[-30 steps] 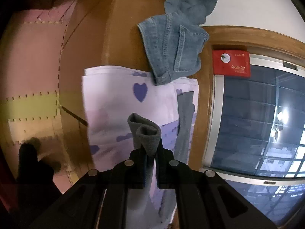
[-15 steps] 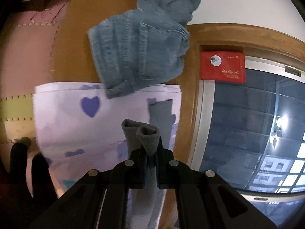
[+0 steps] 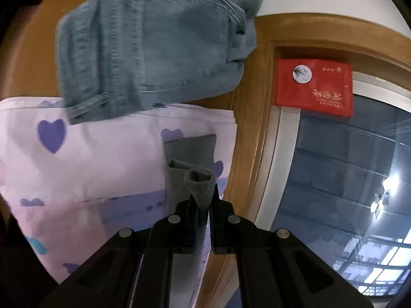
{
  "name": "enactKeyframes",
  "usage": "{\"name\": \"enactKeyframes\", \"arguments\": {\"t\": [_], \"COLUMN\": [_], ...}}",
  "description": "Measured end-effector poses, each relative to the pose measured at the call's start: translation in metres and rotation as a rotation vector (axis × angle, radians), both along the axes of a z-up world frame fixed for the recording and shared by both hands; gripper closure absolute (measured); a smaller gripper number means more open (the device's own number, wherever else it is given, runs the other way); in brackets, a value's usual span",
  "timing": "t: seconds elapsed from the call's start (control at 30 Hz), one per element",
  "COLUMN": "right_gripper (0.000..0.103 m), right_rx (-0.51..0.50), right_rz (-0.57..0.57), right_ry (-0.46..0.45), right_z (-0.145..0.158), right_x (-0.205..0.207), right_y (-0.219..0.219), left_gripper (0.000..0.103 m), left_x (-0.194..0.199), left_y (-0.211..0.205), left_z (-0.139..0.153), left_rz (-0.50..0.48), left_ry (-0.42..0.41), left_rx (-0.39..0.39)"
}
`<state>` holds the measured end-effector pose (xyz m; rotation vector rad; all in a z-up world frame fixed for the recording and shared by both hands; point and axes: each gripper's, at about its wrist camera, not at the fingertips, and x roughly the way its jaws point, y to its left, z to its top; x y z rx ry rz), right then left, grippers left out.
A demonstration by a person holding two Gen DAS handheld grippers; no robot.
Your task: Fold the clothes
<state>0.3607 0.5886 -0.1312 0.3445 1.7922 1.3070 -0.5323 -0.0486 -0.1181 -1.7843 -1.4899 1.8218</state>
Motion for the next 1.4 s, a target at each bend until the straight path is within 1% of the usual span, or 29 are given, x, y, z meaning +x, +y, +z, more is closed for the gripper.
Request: {"name": "enactKeyframes", "arguments": {"t": [0.1, 0.2, 0.33, 0.43, 0.53, 0.63, 0.77, 0.83, 0.93, 1.03, 1.2, 1.37, 1.4], "right_gripper": [0.098, 0.098, 0.098, 0.098, 0.098, 0.098, 0.098, 0.098, 0.098, 0.098, 0.098, 0.098, 0.096], "right_rx": [-0.015, -0.035, -0.069, -0.104, -0.149, -0.192, -0.219, -0.224, -0.237, -0.254, -0.266, -0.269, -0.268], "right_rz": [-0.011, -0.021, -0.021, -0.023, -0.021, -0.021, -0.018, -0.013, 0.012, 0.013, 0.022, 0.007, 0.003], "right_ry": [-0.017, -0.040, -0.082, -0.097, -0.118, -0.124, -0.111, -0.128, -0.155, -0.166, -0.209, -0.212, -0.208], "right_z": [-0.001, -0.002, -0.008, -0.020, -0.033, -0.045, -0.056, -0.058, -0.063, -0.068, -0.071, -0.075, -0.075], "right_x": [-0.013, -0.025, -0.040, -0.050, -0.058, -0.061, -0.062, -0.062, -0.073, -0.079, -0.086, -0.087, -0.087], "right_y": [0.013, 0.025, 0.042, 0.053, 0.062, 0.068, 0.076, 0.081, 0.090, 0.095, 0.100, 0.098, 0.097], "left_gripper": [0.098, 0.098, 0.098, 0.098, 0.098, 0.098, 0.098, 0.098, 0.098, 0.098, 0.098, 0.097, 0.097], "left_x": [-0.014, -0.030, -0.049, -0.058, -0.060, -0.054, -0.042, -0.040, -0.042, -0.046, -0.058, -0.067, -0.067], "left_y": [0.018, 0.034, 0.058, 0.069, 0.070, 0.058, 0.042, 0.041, 0.050, 0.060, 0.072, 0.085, 0.084], "left_z": [-0.001, -0.004, -0.014, -0.026, -0.035, -0.038, -0.035, -0.040, -0.046, -0.054, -0.070, -0.078, -0.079], "left_rz": [-0.013, -0.021, -0.040, -0.042, -0.036, -0.013, 0.006, 0.006, -0.004, -0.019, -0.002, 0.002, 0.009], "left_ry": [-0.001, -0.026, -0.053, -0.086, -0.114, -0.144, -0.138, -0.147, -0.160, -0.187, -0.244, -0.267, -0.275], "left_rx": [0.008, 0.000, -0.031, -0.054, -0.086, -0.103, -0.096, -0.103, -0.130, -0.151, -0.181, -0.193, -0.196]}}
